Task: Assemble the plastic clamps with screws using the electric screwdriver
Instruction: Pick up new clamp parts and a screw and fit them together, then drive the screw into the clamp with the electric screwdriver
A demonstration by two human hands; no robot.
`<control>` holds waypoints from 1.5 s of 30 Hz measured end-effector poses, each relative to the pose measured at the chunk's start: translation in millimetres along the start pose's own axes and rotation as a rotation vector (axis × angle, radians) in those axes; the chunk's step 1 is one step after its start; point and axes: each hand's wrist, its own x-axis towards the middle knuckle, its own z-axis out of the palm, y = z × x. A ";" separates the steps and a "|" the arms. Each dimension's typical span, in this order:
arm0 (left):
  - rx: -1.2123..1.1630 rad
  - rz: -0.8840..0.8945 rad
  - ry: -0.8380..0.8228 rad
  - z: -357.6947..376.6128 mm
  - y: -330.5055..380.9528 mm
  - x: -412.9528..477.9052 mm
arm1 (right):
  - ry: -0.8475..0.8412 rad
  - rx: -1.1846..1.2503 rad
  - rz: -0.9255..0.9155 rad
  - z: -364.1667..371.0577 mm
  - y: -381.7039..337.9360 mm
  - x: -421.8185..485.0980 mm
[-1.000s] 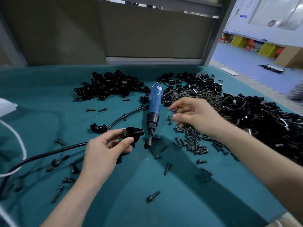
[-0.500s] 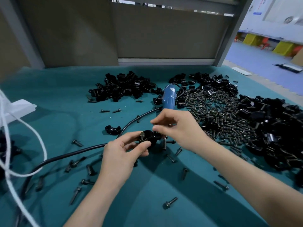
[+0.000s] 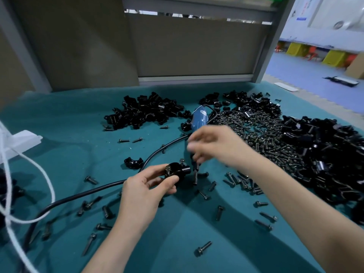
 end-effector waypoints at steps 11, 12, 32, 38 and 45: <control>0.018 0.001 -0.021 -2.9 -2.6 -1.7 | 0.204 0.066 0.520 2.1 35.4 90.5; 0.020 0.012 -0.025 -3.7 -1.7 -1.4 | 0.159 0.164 0.531 -0.5 32.1 88.4; 0.551 0.341 0.285 -15.1 0.8 2.8 | 0.248 1.110 -0.191 0.4 -72.7 51.1; 0.557 0.365 0.264 -11.6 0.2 1.9 | 0.300 1.053 -0.307 -1.4 -84.4 45.7; 0.564 0.374 0.264 -12.1 0.2 2.1 | 0.240 1.033 -0.368 2.7 -92.8 41.3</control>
